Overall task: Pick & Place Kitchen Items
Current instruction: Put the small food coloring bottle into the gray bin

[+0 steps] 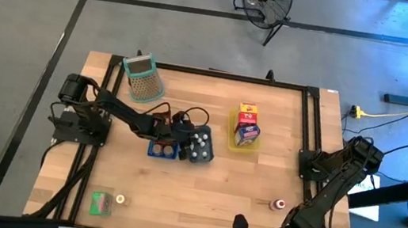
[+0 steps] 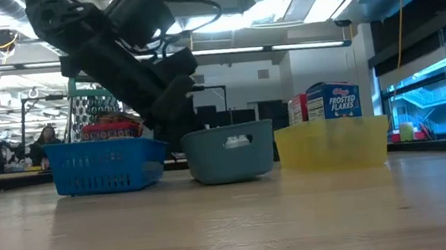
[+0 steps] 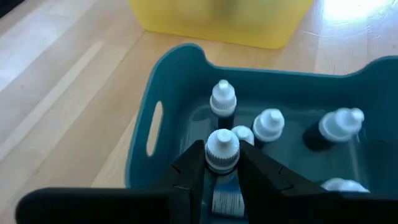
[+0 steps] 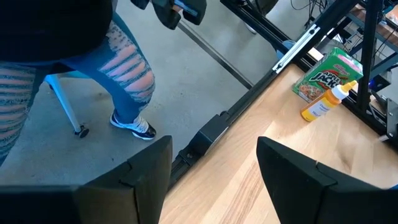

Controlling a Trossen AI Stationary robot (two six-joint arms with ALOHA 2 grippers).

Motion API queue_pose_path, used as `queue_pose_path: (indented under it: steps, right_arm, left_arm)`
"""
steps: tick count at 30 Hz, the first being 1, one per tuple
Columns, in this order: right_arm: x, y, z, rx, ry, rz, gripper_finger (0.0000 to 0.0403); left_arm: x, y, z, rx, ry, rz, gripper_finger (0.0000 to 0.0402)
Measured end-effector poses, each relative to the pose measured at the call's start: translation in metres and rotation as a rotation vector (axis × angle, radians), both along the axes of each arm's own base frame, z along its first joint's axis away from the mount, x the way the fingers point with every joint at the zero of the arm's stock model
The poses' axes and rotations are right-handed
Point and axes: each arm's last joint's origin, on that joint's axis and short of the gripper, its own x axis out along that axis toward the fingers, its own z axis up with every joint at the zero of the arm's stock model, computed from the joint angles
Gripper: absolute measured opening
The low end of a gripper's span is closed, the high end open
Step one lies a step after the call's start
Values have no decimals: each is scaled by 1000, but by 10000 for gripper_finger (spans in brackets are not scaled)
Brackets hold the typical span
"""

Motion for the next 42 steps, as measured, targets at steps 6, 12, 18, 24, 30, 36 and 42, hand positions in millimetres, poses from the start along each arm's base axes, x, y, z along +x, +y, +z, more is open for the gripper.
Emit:
queue_pose_path:
  steps: [6,12,18,24,30,36,42]
  right_arm:
    - [0,0,0,0,0,0,236]
    - [0,0,0,1,0,-1,236]
    - [0,0,0,3,1,-2,236]
    - [0,0,0,3,2,-2,236]
    - [0,0,0,3,2,-2,236]
    - [0,0,0,1,5,-3,236]
    - [0,0,-1,11,14,-12,236]
  left_arm:
    - [2,0,0,13,-23,2,82]
    - [4,-2,2,16,-48,-13,83]
    - [4,-2,2,10,-47,-19,84]
    - [4,-2,2,8,-46,-20,84]
    - [4,-2,1,0,-38,-30,84]
    - [4,-3,1,-8,-38,-41,84]
    - [2,-3,0,-1,-15,-46,84]
